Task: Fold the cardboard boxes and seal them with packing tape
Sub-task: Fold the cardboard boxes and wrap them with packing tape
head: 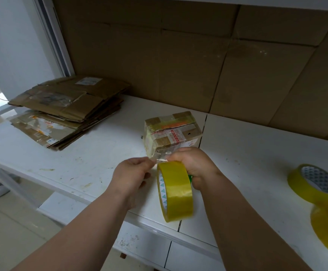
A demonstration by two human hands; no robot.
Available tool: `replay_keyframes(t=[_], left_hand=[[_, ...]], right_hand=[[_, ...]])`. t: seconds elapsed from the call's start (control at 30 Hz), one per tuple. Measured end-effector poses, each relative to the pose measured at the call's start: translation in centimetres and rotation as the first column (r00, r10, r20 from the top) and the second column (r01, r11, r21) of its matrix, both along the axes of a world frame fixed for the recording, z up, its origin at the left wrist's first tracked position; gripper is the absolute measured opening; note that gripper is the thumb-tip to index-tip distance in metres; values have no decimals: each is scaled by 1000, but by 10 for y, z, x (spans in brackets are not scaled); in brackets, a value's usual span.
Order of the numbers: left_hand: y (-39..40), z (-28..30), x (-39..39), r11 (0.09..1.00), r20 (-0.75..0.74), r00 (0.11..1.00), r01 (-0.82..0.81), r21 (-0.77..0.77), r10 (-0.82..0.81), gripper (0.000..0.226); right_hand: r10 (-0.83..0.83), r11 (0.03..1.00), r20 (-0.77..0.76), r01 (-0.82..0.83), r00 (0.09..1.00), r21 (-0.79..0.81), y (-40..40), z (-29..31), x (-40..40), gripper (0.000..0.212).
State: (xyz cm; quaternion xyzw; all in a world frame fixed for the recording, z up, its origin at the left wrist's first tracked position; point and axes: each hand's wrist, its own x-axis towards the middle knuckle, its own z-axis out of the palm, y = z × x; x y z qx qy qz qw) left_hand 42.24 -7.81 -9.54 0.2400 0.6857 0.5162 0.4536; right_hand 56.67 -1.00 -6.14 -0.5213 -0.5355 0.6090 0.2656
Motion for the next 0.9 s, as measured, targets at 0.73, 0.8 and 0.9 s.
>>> replay_keyframes(t=[0.73,0.8,0.9], left_hand=[[58,22,-31,884,-968,157,456,-105,-197,57],[59,22,-30,881,-971,143,461,-106,-192,58],[61,24,-34,849,-954,148,505,-152,-259,63]], right_hand=[[-61,998,-193,61,979,-5,-5,-14,30,21],[-70,998,-213,69,975,-10,-5,-16,31,20],[-82,996,-231,88,969,17,-4,-18,32,8]])
